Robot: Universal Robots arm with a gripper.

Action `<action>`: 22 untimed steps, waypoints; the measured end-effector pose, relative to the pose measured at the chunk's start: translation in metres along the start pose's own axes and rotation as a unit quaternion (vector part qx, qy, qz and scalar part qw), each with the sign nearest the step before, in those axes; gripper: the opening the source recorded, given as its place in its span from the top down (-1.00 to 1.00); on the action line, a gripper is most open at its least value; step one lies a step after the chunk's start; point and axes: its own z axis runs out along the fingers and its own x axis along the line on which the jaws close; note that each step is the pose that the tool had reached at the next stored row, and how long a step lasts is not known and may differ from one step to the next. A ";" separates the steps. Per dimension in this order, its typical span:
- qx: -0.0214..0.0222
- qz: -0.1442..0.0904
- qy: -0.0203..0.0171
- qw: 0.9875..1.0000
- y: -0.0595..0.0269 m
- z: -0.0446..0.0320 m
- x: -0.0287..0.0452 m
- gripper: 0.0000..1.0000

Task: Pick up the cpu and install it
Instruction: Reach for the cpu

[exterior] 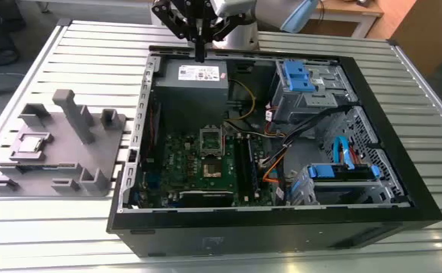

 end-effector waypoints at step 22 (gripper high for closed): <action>0.000 0.000 -0.001 1.000 -0.0011 -0.0004 0.0152 0.79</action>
